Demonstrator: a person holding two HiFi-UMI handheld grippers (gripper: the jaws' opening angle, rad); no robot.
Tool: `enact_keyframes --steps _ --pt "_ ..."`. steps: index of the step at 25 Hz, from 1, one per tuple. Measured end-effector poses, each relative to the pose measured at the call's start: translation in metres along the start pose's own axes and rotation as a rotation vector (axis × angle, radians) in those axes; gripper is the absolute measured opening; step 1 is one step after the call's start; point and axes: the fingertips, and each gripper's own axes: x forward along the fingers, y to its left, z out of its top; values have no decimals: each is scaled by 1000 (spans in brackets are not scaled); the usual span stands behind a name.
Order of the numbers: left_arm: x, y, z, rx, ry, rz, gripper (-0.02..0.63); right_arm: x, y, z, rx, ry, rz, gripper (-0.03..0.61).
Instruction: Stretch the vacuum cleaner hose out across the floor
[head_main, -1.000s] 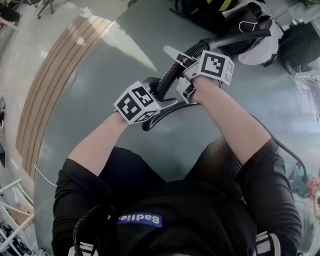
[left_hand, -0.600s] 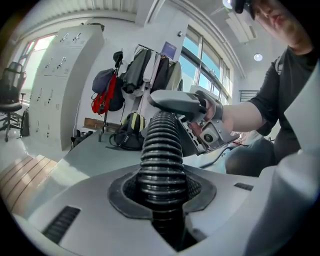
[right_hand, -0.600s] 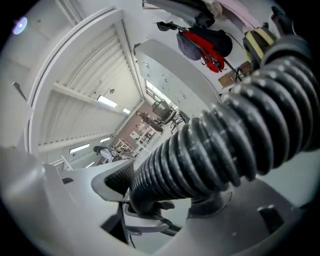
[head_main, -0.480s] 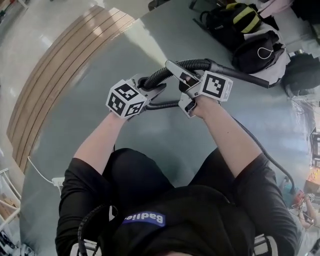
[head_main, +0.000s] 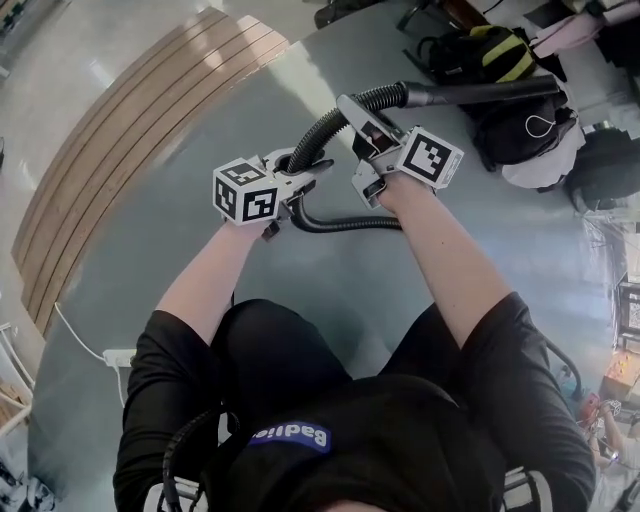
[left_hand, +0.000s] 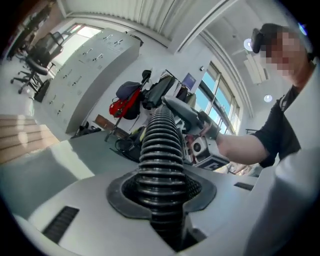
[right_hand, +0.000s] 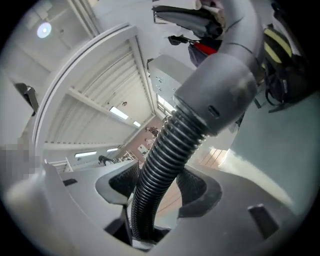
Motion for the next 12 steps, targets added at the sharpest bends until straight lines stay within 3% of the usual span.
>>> enact_keyframes --steps 3,5,8,10,12 --pt "-8 26 2 93 50 190 143 24 4 -7 -90 49 -124 236" --pt "-17 47 1 213 125 360 205 42 8 -13 -169 115 -211 238" --pt "-39 70 20 404 152 607 215 64 9 -24 -283 229 -337 236" --pt "-44 78 33 500 180 680 214 75 9 -32 -286 258 -355 220" --pt "-41 93 31 551 266 696 216 82 7 -36 -233 257 -353 187"
